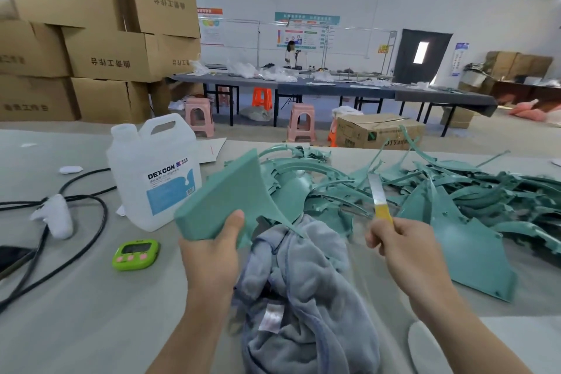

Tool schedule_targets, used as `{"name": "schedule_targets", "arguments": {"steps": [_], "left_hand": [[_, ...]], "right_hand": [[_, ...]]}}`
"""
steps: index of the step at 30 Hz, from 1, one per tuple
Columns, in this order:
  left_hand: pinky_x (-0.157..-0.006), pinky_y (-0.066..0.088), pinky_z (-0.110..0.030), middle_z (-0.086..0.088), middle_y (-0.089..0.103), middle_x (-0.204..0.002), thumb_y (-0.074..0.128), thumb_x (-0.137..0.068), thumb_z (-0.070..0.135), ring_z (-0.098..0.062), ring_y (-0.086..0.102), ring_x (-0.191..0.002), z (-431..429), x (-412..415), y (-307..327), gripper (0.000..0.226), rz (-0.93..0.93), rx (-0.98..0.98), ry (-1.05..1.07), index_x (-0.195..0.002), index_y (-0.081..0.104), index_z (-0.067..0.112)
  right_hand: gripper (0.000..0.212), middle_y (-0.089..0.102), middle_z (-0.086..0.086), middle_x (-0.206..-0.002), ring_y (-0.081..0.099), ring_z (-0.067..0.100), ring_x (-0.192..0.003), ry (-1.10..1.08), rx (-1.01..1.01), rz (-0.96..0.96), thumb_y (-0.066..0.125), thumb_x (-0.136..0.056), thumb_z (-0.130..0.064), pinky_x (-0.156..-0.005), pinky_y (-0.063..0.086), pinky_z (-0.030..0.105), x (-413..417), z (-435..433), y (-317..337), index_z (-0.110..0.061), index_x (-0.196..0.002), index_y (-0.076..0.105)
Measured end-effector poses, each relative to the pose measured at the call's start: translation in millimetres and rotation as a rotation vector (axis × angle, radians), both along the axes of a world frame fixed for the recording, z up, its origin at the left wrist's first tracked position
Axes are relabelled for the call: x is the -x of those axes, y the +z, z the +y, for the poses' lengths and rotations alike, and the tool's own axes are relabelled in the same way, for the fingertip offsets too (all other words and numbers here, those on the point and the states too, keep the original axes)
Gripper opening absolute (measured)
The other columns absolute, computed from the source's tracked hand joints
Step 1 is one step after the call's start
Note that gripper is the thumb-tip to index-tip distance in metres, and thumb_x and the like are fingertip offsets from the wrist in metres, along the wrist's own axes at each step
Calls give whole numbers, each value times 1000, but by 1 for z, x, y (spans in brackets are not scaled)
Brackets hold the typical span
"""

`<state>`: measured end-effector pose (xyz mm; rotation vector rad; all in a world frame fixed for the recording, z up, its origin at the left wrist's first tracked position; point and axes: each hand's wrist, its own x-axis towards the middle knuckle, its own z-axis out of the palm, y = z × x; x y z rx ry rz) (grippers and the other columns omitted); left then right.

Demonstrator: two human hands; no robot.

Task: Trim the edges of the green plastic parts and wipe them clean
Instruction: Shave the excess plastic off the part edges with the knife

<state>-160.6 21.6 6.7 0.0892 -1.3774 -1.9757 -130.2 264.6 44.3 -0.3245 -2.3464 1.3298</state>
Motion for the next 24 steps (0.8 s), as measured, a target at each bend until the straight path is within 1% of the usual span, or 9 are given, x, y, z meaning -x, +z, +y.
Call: {"name": "schedule_targets", "arguments": {"steps": [3,6,8,10,14,18,20,21,24], "left_hand": [[-63,49,-4,30,73,-90,78,-76,30,11,68,-82,8,-6,3,33,-13,216,-20,-92,70,58],[-52,47,-11,22,65,-62,73,-70,52,4,60,-55,23,-14,-3,8,-71,332,-82,-71,69,46],[-47,42,-22,13,53,-54,68,-72,56,-2,47,-49,24,-15,-9,27,-43,422,-77,-66,59,32],[-45,36,-30,8,45,-50,66,-76,55,-4,38,-48,21,-16,-10,37,-12,486,-62,-71,52,21],[-42,26,-15,12,38,-45,73,-84,30,-1,29,-44,23,-18,-7,32,-7,491,-91,-61,52,24],[-44,26,-6,19,40,-45,70,-85,19,3,32,-43,24,-20,-2,33,53,557,-73,-62,61,40],[-47,27,0,27,46,-48,70,-85,10,10,38,-44,24,-21,-1,26,95,594,-41,-82,59,34],[-48,27,3,32,48,-50,71,-85,6,14,41,-45,24,-21,-1,33,110,620,-18,-91,52,33],[-50,25,4,31,47,-51,71,-85,7,14,40,-46,21,-20,-3,31,130,656,-2,-79,53,32]], "right_hand": [[30,60,-2,-49,44,6,-40,99,-105,81,56,-94,-26,-52,36,29,-6,-9,13,-25,-66,67],[28,54,-7,-49,44,8,-45,139,-228,194,54,-98,-25,-50,30,29,-14,-24,20,-27,-70,60],[35,51,-10,-53,43,10,-51,129,-289,283,50,-101,-33,-50,26,31,-20,-32,26,-21,-68,53],[44,52,-9,-60,44,14,-57,117,-343,329,45,-102,-41,-49,26,33,-26,-39,35,-17,-65,49],[42,55,-16,-69,46,14,-64,165,-506,318,43,-97,-40,-49,25,31,-35,-47,53,-22,-60,37],[40,49,0,-54,43,21,-54,181,-629,252,40,-95,-41,-48,27,30,-43,-57,59,-20,-61,35],[41,44,2,-48,41,19,-47,204,-679,219,43,-97,-39,-50,32,34,-48,-62,57,-20,-61,35],[41,42,2,-47,40,19,-46,222,-699,226,46,-98,-37,-49,34,35,-51,-64,56,-20,-62,34],[39,44,0,-46,39,22,-41,244,-805,337,58,-97,-22,-41,29,32,-67,-75,54,-19,-62,42]]}}
